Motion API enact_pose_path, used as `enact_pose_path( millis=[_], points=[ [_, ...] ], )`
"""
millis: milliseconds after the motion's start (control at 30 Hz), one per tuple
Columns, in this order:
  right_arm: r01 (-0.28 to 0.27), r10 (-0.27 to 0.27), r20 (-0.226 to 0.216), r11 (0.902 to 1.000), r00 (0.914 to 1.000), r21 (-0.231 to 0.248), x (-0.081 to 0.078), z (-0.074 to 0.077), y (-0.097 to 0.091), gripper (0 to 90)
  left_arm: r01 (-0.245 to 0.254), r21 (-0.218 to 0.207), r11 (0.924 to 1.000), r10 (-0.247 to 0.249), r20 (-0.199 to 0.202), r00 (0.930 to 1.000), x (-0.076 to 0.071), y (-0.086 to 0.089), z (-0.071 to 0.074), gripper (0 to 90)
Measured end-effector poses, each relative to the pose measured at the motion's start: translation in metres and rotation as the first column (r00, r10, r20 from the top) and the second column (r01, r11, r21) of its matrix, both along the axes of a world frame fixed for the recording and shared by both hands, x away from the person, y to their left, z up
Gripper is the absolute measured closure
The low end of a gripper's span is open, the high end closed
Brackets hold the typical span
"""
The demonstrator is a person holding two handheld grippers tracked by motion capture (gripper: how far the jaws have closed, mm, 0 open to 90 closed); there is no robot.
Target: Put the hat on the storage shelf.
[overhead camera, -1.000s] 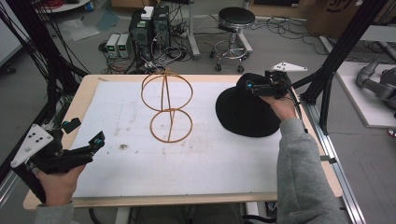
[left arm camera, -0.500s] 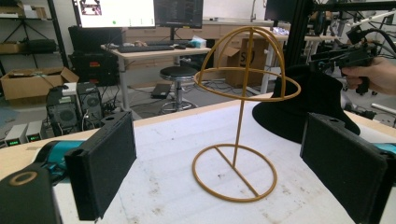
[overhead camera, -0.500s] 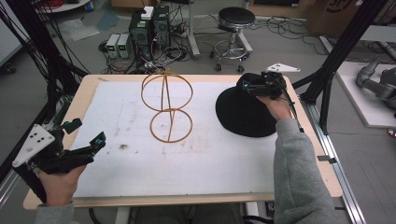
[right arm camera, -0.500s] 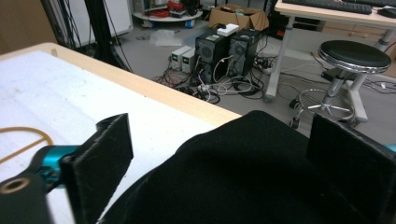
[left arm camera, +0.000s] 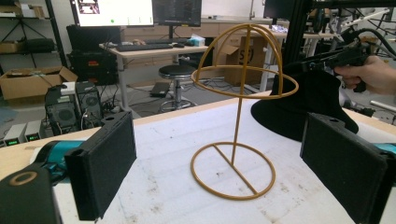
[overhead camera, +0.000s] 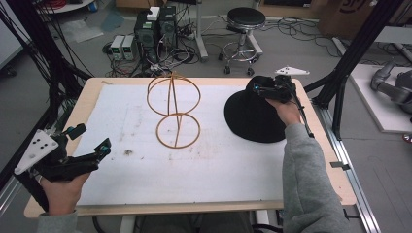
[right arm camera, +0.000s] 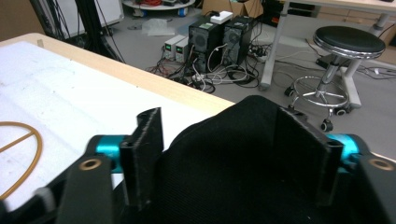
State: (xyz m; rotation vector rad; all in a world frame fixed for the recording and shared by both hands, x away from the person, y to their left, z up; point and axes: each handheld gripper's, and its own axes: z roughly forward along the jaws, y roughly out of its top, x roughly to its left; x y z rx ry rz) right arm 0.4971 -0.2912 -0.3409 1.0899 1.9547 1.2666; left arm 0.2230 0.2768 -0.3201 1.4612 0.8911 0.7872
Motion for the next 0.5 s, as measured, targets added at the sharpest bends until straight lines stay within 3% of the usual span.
enact_pose_path(
  millis=[200,233,333,500],
  points=[
    [0.015,-0.015,-0.038,0.9999,0.9992,0.0,-0.0003,-0.0019,-0.0005,54.0,0.001,-0.001,1.0,-0.001,0.0,1.0,-0.0003,0.0007,0.0001,10.9],
    [0.015,-0.015,-0.038,0.9999,0.9992,0.0,-0.0003,-0.0019,-0.0005,54.0,0.001,-0.001,1.0,-0.001,0.0,1.0,-0.0003,0.0007,0.0001,10.9],
    [0.003,-0.004,-0.034,0.9998,0.9994,-0.02,-0.0016,-0.0021,0.0014,66.5,0.001,0.0,1.0,-0.001,0.001,1.0,-0.0006,0.0008,0.0003,10.9],
    [-0.001,0.0,-0.03,0.9986,0.9995,-0.052,-0.0039,-0.0024,0.0013,79.8,-0.001,-0.001,1.0,0.001,0.001,1.0,-0.0009,0.0007,0.0004,10.9]
  ],
)
